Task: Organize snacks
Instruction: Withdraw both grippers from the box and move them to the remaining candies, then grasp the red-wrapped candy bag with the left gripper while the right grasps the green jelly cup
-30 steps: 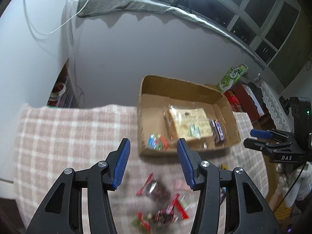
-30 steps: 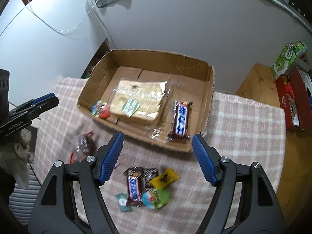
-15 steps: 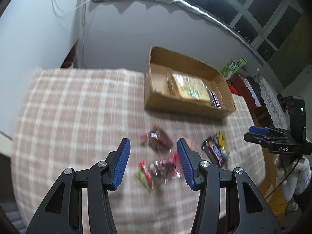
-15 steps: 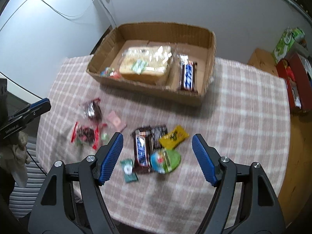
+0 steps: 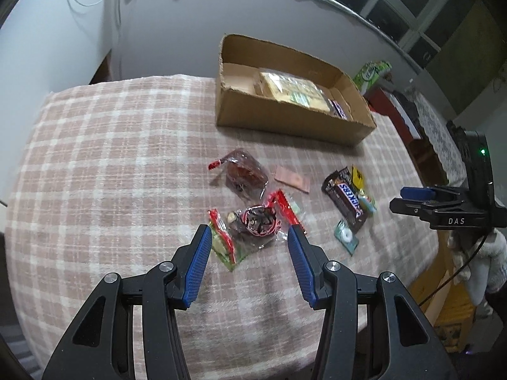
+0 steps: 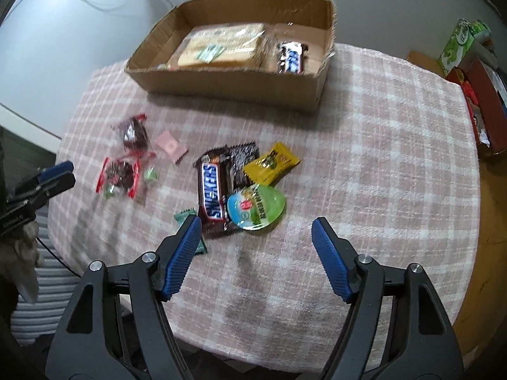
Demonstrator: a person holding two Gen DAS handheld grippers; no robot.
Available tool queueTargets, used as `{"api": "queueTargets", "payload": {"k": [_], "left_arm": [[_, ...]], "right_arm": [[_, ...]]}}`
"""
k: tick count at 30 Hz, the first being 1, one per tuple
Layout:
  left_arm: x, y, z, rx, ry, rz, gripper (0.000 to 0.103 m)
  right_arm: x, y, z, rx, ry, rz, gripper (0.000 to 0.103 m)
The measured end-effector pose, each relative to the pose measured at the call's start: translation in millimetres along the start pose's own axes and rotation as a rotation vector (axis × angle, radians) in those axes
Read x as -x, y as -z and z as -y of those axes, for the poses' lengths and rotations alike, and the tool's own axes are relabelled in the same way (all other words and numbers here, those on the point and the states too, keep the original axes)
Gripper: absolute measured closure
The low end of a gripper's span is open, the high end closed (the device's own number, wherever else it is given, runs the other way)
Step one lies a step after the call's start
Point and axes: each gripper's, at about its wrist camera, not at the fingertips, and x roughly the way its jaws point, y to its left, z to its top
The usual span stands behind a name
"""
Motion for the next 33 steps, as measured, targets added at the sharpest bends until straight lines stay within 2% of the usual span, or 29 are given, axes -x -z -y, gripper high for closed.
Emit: {"api": "queueTargets", "payload": {"k": [16, 20, 27, 33], "left_arm": [[-42.3, -11.2, 13.0, -0.197, -0.019, -0.089, 0.054], [-54.4, -15.8, 16.1, -0.25, 0.003, -0.117, 0.054], [-59.8, -12.5, 17.9, -0.26, 0.05, -0.139, 0.054], [-58.6, -4.6, 28.4, -0.305, 0.039, -0.141, 0.054]], "right_arm": [[-35.8, -11.6, 4.2, -0.033, -0.003, -0.057, 0.033], [-40.2, -10.7, 7.9, -0.047, -0.009, -0.065, 0.033], [-41.9, -10.5, 7.7, -0.046, -0.015, -0.068, 0.033], [-42.9, -11.7, 10.0, -0.05, -0.018, -0.07, 0.033]]}}
